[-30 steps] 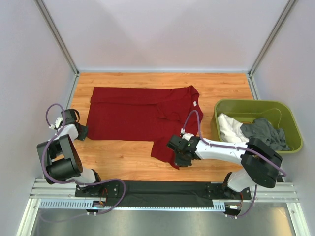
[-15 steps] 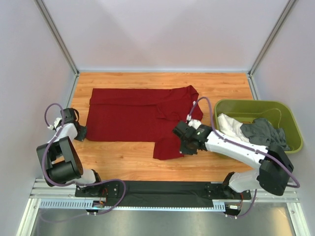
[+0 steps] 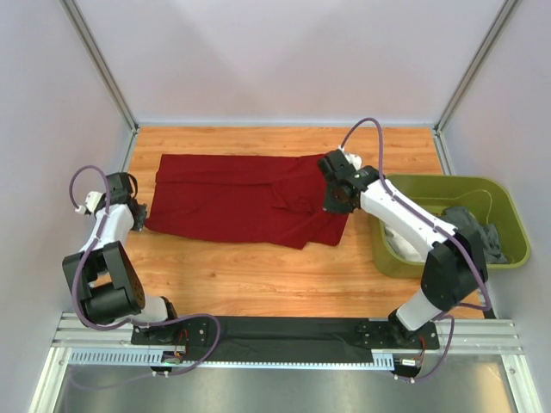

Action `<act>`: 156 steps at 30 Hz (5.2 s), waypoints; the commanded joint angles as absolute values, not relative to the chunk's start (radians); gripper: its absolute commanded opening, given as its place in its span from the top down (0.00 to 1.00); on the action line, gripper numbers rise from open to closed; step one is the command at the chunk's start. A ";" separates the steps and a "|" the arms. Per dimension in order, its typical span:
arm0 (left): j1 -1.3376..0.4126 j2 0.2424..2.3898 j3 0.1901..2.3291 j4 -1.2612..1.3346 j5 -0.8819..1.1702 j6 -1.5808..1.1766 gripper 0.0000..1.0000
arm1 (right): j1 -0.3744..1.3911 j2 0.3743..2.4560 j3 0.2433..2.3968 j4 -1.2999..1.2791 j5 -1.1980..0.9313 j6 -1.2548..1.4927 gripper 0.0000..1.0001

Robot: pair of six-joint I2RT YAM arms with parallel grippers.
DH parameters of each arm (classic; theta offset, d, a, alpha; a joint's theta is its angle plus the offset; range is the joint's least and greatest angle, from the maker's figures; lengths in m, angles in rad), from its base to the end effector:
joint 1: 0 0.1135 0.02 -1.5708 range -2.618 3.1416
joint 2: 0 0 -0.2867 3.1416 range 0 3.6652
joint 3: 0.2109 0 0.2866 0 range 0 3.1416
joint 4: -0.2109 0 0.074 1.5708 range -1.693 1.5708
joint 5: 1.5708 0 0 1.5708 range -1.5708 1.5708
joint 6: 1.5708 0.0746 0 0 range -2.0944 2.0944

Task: Fold and stack the t-shirts
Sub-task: Fold the tshirt

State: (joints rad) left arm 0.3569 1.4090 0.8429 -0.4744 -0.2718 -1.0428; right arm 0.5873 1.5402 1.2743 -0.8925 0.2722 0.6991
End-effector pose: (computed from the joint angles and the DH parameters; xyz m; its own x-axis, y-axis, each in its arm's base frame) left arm 0.2894 0.1293 0.1710 -0.0066 -0.8905 -0.4549 -0.9319 0.1705 -0.3202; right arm 0.3073 0.1805 0.2507 -0.8695 0.1658 -0.4653 0.1509 0.9861 0.0694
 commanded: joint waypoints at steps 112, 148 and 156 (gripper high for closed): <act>-0.362 1.973 1.594 -0.383 0.002 -0.782 0.21 | 0.319 2.170 1.744 -0.567 -0.048 0.645 0.69; -0.173 1.887 1.427 -0.482 -0.198 -0.584 0.39 | 0.291 2.069 1.741 -0.632 0.086 0.518 0.95; -0.101 2.034 1.517 -0.546 -0.149 -0.571 0.71 | 0.327 2.115 1.727 -0.649 0.047 0.575 1.00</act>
State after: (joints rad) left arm -0.1055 1.9785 1.4479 -0.5175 -0.1806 -0.6086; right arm 0.3073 2.1147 1.7103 -0.6464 0.0559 0.5499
